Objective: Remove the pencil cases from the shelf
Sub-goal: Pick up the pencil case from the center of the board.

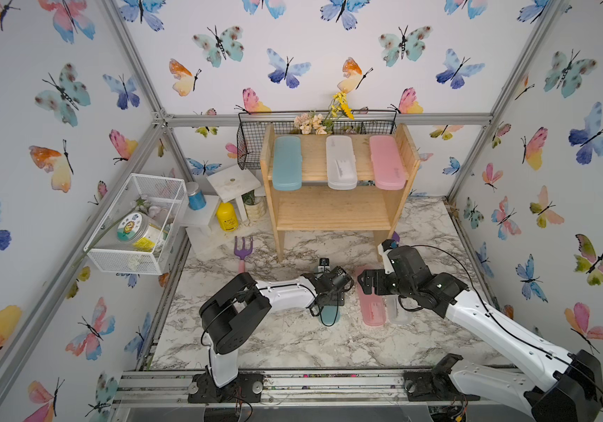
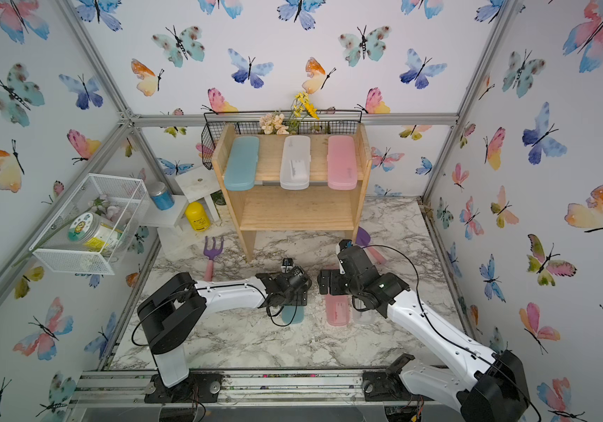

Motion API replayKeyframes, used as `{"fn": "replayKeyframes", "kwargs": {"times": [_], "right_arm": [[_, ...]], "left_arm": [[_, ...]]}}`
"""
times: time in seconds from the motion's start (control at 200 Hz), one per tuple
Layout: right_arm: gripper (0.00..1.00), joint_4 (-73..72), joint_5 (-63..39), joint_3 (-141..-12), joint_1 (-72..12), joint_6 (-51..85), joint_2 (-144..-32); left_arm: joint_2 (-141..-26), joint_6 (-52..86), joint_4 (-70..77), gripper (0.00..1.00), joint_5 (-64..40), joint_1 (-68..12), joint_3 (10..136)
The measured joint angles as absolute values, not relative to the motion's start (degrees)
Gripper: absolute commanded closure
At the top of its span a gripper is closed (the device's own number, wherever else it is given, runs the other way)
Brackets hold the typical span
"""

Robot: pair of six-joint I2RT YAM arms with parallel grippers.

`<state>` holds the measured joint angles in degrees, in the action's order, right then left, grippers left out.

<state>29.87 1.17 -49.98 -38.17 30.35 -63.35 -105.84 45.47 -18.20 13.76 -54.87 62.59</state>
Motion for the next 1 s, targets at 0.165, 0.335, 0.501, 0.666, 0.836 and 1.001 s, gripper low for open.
{"fn": "replayKeyframes", "kwargs": {"times": [0.165,0.335,0.501,0.666,0.836,1.001], "right_arm": [[0.01,29.8,1.1,-50.0,-38.0,30.3,-62.7],[0.01,29.9,1.0,-50.0,-37.9,30.3,-62.2],[0.01,30.0,0.6,-50.0,-37.8,30.3,-62.0],[0.01,29.3,-4.0,-50.4,-37.8,29.1,-60.8],[0.01,22.1,-18.4,-50.4,-37.0,27.5,-55.5],[0.01,13.8,-31.0,-50.4,-36.8,27.3,-54.5]], "left_arm": [[-106.5,45.8,-19.6,0.38,14.0,-54.8,63.9],[-106.1,45.6,-19.5,0.38,14.1,-54.8,63.4],[-102.7,44.5,-20.3,0.35,13.0,-54.8,60.2],[-90.5,42.4,-17.4,0.35,6.2,-53.8,52.8],[-71.0,41.6,-2.8,0.35,-9.3,-48.6,41.2],[-59.2,43.8,12.5,0.31,-25.0,-41.2,30.9]]}}
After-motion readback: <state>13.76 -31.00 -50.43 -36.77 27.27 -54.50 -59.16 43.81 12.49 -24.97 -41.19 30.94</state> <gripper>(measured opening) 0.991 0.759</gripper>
